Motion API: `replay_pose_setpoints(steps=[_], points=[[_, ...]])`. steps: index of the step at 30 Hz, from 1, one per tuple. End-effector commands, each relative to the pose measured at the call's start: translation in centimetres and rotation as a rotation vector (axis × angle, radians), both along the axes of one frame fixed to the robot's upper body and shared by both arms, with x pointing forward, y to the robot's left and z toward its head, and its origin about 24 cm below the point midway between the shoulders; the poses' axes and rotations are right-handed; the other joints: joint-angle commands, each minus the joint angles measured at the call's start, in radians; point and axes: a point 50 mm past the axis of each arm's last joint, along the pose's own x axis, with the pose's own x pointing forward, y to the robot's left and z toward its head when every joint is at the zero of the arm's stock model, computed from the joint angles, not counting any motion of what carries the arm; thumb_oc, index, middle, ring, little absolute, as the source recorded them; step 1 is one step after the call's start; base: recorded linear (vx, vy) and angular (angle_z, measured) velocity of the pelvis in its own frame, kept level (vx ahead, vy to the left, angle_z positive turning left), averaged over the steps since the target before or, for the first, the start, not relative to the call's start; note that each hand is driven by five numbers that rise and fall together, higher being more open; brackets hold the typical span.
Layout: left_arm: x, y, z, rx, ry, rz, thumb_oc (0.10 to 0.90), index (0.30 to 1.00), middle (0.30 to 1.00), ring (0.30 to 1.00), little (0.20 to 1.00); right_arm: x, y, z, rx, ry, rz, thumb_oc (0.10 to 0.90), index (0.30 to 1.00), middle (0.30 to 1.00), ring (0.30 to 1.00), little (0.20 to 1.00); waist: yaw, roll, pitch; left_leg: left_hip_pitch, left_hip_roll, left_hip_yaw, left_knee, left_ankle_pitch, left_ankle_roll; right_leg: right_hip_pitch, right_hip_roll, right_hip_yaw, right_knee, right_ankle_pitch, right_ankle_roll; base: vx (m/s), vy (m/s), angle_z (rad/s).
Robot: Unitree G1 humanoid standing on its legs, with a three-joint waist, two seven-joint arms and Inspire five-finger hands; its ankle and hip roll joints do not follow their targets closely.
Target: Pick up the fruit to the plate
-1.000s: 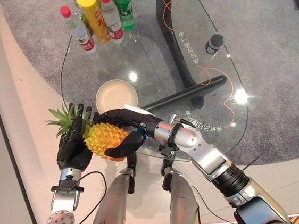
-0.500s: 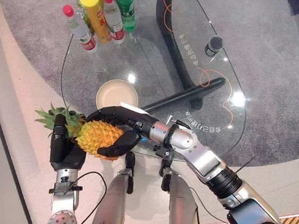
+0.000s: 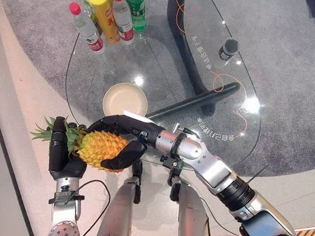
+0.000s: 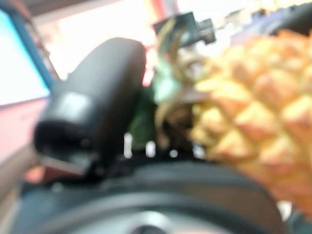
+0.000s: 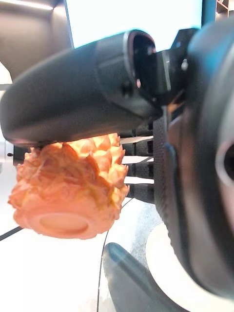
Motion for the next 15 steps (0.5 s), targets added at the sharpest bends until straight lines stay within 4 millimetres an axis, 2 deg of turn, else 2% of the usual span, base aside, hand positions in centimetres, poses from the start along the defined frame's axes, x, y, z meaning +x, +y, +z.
replay_pose_setpoints(steps=[1, 2, 3, 4, 5, 15], points=[[-0.34, -3.19, 10.69, -0.089, -0.632, -0.131, 0.100, 0.300, 0.300, 0.300, 0.200, -3.71, 4.24, 0.33, 0.091, 0.013, 0.234, 0.100, 0.300, 0.300, 0.300, 0.200, 0.010, 0.002, -0.027, -0.032, -0.090, -0.040, 0.056, -0.035, 0.063, 0.037, 0.027, -0.035, 0.040, 0.040, 0.036, 0.00, 0.000, 0.00], [-0.34, -3.16, 10.71, -0.090, -0.631, -0.130, 0.100, 0.300, 0.300, 0.300, 0.200, -3.59, 4.17, 0.29, 0.090, 0.015, 0.223, 0.100, 0.300, 0.300, 0.300, 0.200, 0.010, 0.002, -0.027, -0.031, -0.090, -0.040, 0.055, -0.035, 0.063, 0.037, 0.027, -0.035, 0.041, 0.040, 0.036, 0.00, 0.000, 0.00], [-0.33, -3.13, 10.71, -0.090, -0.630, -0.129, 0.100, 0.300, 0.300, 0.300, 0.200, -3.50, 4.10, 0.24, 0.088, 0.014, 0.214, 0.160, 0.352, 0.352, 0.352, 0.260, 0.010, 0.003, -0.027, -0.030, -0.090, -0.041, 0.054, -0.035, 0.063, 0.037, 0.027, -0.034, 0.040, 0.040, 0.037, 0.00, 0.000, 0.00], [-0.33, -3.14, 10.71, -0.090, -0.629, -0.128, 0.100, 0.300, 0.300, 0.300, 0.200, -3.47, 4.09, 0.20, 0.090, 0.014, 0.206, 0.756, 0.862, 0.862, 0.862, 0.856, 0.010, 0.003, -0.027, -0.030, -0.090, -0.042, 0.054, -0.035, 0.063, 0.036, 0.027, -0.034, 0.042, 0.040, 0.037, 0.00, 0.000, 0.00], [-0.33, -3.13, 10.70, -0.090, -0.628, -0.127, 0.100, 0.300, 0.300, 0.300, 0.200, -3.44, 4.06, 0.18, 0.094, 0.015, 0.198, 0.800, 0.900, 0.900, 0.900, 0.900, 0.010, 0.002, -0.027, -0.030, -0.090, -0.043, 0.055, -0.035, 0.064, 0.036, 0.027, -0.033, 0.043, 0.040, 0.038, 0.00, 0.000, 0.00], [-0.21, -2.93, 10.72, -0.054, -0.613, -0.087, 0.100, 0.300, 0.300, 0.300, 0.200, -2.99, 3.50, 0.18, 0.149, 0.028, 0.133, 0.800, 0.900, 0.900, 0.900, 0.900, 0.003, 0.005, -0.027, -0.031, -0.091, -0.042, 0.059, -0.041, 0.067, 0.028, 0.025, -0.028, 0.052, 0.041, 0.043, 0.00, 0.000, 0.00]])
